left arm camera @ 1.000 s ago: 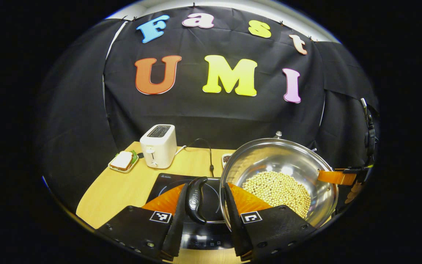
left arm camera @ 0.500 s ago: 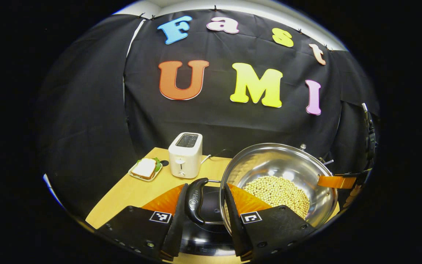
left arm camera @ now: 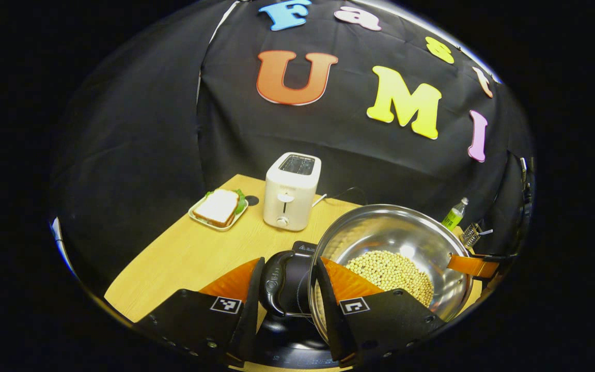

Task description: First push the handle of the pot to place it horizontally, then grasp the pot with both hands and set it on the induction cooktop.

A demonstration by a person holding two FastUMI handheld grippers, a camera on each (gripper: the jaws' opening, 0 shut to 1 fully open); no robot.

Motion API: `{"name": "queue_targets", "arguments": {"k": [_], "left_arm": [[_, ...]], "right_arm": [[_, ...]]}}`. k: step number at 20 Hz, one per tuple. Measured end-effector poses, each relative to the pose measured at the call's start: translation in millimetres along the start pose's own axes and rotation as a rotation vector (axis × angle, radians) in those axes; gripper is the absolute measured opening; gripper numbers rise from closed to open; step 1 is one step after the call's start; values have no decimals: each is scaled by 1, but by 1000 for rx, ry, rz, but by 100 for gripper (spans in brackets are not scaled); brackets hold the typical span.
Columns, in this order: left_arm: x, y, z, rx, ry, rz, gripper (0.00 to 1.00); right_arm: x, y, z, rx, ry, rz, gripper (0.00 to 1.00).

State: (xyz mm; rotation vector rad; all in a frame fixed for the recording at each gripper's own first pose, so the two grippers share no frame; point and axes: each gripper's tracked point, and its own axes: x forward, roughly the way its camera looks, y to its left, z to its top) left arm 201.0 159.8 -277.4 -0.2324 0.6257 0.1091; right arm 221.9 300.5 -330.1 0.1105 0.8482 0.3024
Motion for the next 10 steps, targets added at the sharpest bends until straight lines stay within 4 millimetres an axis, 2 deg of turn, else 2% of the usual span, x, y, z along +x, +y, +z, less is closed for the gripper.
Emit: {"name": "queue_targets", "arguments": {"k": [2, 3, 4, 5, 6, 7, 10], "left_arm": [[34, 2, -21, -15, 54, -3, 54], [43, 6, -31, -34, 84, -4, 54], [69, 6, -12, -9, -27, -18, 54], [62, 8, -17, -14, 43, -2, 57], [68, 3, -8, -14, 9, -7, 60], [70, 2, -14, -14, 28, -13, 53], [64, 10, -12, -23, 35, -33, 53]], "right_arm": [[33, -4, -18, -3, 47, -15, 60], [45, -6, -29, 5, 78, -19, 60], [63, -2, -23, 31, 32, -2, 60], [55, -2, -23, 24, 39, -2, 60], [60, -2, -20, 7, 32, -14, 60], [59, -3, -20, 8, 33, -19, 61], [60, -4, -23, -2, 38, -24, 60]]}}
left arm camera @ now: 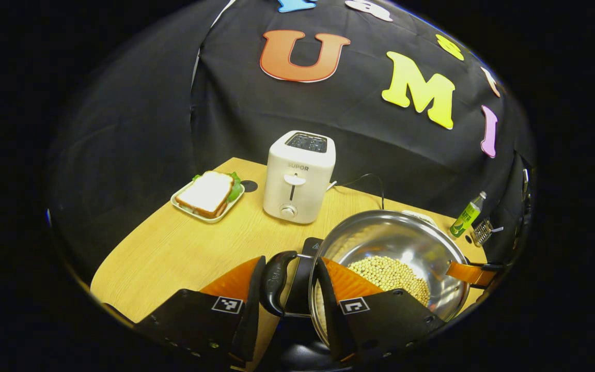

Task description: First push the handle of the pot to place it horizontally, then grasp the pot with both hands and set it on the induction cooktop.

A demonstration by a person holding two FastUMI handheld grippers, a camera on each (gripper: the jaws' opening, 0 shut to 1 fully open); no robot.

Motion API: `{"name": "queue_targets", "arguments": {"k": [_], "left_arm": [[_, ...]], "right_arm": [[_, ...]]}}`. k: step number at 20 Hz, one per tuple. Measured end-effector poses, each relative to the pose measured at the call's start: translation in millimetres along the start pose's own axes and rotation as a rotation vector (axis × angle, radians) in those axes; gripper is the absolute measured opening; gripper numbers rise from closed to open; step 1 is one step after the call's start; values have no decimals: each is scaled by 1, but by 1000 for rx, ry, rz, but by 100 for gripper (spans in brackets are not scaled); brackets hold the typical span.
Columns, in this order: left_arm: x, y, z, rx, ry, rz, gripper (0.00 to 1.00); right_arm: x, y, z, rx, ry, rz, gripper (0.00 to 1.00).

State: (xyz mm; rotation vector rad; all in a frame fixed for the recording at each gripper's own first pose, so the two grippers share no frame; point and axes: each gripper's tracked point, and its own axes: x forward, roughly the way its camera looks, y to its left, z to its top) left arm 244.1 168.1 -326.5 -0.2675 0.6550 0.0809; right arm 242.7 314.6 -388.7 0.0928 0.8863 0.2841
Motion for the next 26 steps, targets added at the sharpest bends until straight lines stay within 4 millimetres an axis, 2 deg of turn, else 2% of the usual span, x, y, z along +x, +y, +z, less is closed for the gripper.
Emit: {"name": "queue_targets", "arguments": {"k": [7, 8, 10, 11, 13, 14, 15, 16, 17, 18, 19, 22, 23, 24, 26], "left_arm": [[6, -4, 2, 52, 5, -39, 53], [6, -4, 2, 63, 5, -53, 43], [8, -5, 4, 39, 13, -62, 43], [6, -1, 4, 34, 12, -59, 55], [-3, 5, 2, 16, 12, -32, 58], [-11, 9, 5, -8, -1, -21, 60], [-24, 15, 15, -35, -36, -7, 68], [-34, 19, 26, -61, -78, -4, 71], [-48, 20, 34, -82, -116, -4, 83], [-59, 19, 39, -94, -139, -8, 89], [-72, 19, 39, -98, -155, -7, 93], [-101, 25, 38, -85, -181, 12, 95], [-110, 22, 35, -79, -180, 16, 84], [-119, 19, 32, -75, -178, 13, 95], [-139, 15, 27, -52, -181, 13, 95]], "right_arm": [[-4, 1, -4, 37, -20, -20, 60], [-4, 1, -3, 37, -27, -19, 60], [-5, 2, -3, 51, -36, -15, 61], [-3, 2, -2, 33, -53, -5, 62], [1, 5, 1, -6, -87, 34, 66], [1, 5, 0, -7, -107, 58, 74], [-2, 4, -1, -8, -121, 70, 78], [-3, -4, 3, 1, -143, 60, 80], [-7, -6, 8, 2, -176, 68, 89], [-12, -11, 13, 10, -211, 74, 94], [-17, -13, 13, 20, -221, 90, 93], [-46, -19, 9, 47, -250, 132, 99], [-58, -26, 9, 46, -267, 116, 100], [-70, -34, 8, 44, -286, 97, 99], [-95, -42, 6, 47, -315, 89, 97]]}}
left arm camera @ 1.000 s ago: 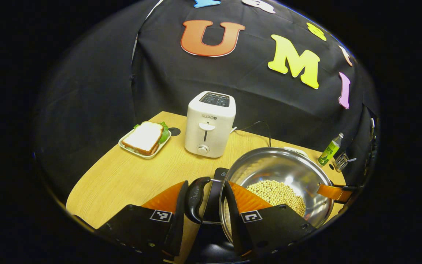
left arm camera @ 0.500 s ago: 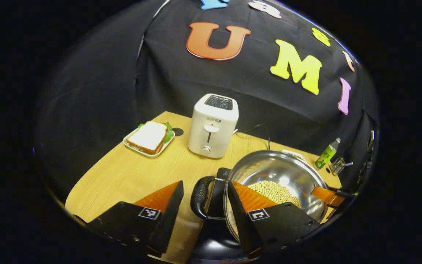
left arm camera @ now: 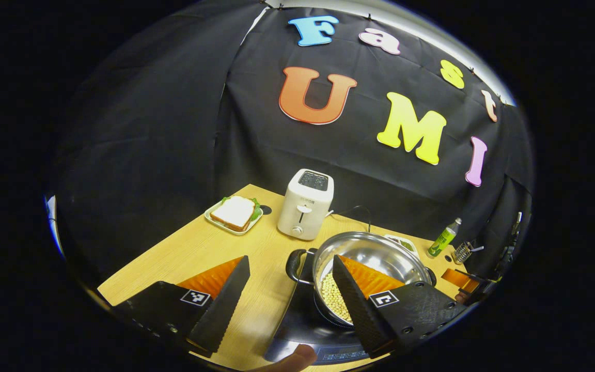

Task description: First push the handle of the pot to place it horizontally, then grasp the pot with both hands and set it on the induction cooktop.

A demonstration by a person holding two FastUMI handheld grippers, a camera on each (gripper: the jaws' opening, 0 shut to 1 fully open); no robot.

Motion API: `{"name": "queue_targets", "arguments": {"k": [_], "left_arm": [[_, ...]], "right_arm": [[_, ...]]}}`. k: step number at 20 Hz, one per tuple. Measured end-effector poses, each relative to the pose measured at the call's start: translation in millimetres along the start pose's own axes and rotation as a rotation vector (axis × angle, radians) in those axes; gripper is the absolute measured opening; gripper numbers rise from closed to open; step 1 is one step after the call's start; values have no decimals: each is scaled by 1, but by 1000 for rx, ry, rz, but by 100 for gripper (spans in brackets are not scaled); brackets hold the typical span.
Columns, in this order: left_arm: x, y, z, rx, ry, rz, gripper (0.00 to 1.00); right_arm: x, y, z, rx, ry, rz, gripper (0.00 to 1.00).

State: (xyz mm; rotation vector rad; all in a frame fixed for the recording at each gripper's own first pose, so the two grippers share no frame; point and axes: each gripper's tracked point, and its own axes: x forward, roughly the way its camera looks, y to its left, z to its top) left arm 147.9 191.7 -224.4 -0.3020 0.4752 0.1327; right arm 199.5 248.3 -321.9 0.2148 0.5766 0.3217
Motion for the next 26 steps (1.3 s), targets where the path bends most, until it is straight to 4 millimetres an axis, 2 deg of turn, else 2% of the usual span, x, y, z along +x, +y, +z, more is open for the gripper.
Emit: {"name": "queue_targets", "arguments": {"k": [4, 7, 9, 11, 12, 13, 14, 15, 16, 17, 18, 20, 22, 25, 26], "left_arm": [[-31, -20, -1, 45, -31, -25, 96], [-50, -33, -2, 65, -49, -39, 95], [-61, -47, 0, 84, -68, -59, 95], [-74, -57, 4, 117, -101, -54, 96], [-81, -63, 7, 137, -125, -53, 95], [-89, -69, 12, 151, -150, -52, 95], [-94, -77, 14, 163, -167, -47, 95], [-99, -83, 12, 169, -180, -47, 95], [-102, -91, 15, 178, -197, -50, 95], [-106, -100, 17, 188, -209, -55, 95], [-110, -109, 20, 196, -223, -64, 95], [-124, -129, 19, 197, -241, -99, 95], [-138, -147, 25, 183, -282, -145, 95], [-157, -161, 32, 165, -323, -179, 95], [-162, -166, 35, 164, -338, -187, 95]], "right_arm": [[-51, -13, 18, 4, -69, -16, 97], [-84, -20, 25, -7, -92, -31, 96], [-105, -24, 30, -8, -104, -39, 99], [-129, -31, 36, -15, -127, -58, 95], [-144, -34, 41, -12, -150, -60, 99], [-160, -35, 47, -6, -180, -59, 96], [-174, -38, 50, -6, -207, -66, 99], [-187, -42, 55, -17, -234, -74, 96], [-200, -45, 61, -34, -263, -84, 99], [-210, -51, 65, -51, -279, -107, 95], [-221, -55, 71, -63, -301, -123, 99], [-238, -61, 79, -62, -326, -152, 95], [-253, -64, 86, -47, -356, -153, 96], [-273, -69, 91, -43, -392, -154, 96], [-279, -72, 94, -52, -408, -160, 99]]}}
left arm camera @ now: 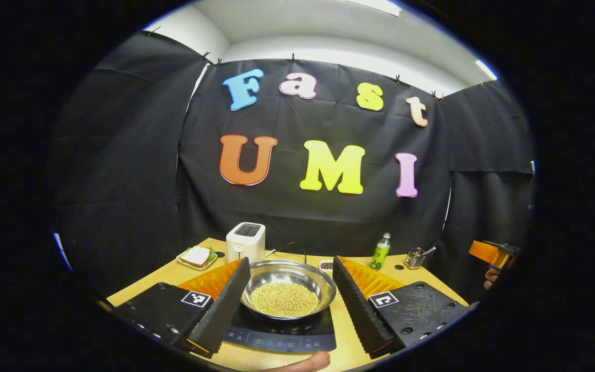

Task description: First push the handle of the pot to place it horizontally, then grasp the pot with both hands and set it on the induction cooktop.

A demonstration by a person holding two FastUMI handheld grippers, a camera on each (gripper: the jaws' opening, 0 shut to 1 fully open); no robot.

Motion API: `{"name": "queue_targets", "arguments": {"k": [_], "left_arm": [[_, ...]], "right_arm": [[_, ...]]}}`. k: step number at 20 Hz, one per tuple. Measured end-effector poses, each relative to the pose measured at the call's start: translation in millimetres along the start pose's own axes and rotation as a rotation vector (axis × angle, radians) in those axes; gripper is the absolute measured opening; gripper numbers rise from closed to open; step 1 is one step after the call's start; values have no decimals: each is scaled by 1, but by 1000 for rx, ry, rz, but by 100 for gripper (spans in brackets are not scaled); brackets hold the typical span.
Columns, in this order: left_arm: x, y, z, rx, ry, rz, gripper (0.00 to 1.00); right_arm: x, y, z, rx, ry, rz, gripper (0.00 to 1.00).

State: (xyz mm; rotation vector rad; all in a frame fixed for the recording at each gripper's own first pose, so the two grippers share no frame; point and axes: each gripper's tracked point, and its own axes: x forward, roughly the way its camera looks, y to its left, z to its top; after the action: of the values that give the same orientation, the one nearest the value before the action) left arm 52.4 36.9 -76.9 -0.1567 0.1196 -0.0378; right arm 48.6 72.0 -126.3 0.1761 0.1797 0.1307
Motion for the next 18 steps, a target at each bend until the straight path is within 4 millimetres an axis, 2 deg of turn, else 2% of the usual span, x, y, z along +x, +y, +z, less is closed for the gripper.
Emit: {"name": "queue_targets", "arguments": {"k": [1, 4, 8, 9, 11, 16, 18], "left_arm": [[-4, -5, 4, 6, -6, -12, 95], [-12, -10, 17, 29, -36, -8, 95], [-27, -26, 27, 27, -78, -36, 95], [-32, -32, 28, 26, -86, -51, 95], [-42, -38, 33, 37, -111, -60, 95], [-71, -61, 31, 92, -145, -85, 95], [-80, -66, 20, 92, -151, -87, 95]], "right_arm": [[-5, -2, 5, -9, -15, -5, 95], [-23, -6, 20, -19, -60, -14, 96], [-43, -10, 34, -39, -103, -30, 96], [-49, -10, 36, -55, -109, -36, 99], [-63, -8, 43, -80, -136, -41, 96], [-91, -5, 45, -129, -170, -53, 96], [-100, -2, 44, -144, -187, -52, 96]]}}
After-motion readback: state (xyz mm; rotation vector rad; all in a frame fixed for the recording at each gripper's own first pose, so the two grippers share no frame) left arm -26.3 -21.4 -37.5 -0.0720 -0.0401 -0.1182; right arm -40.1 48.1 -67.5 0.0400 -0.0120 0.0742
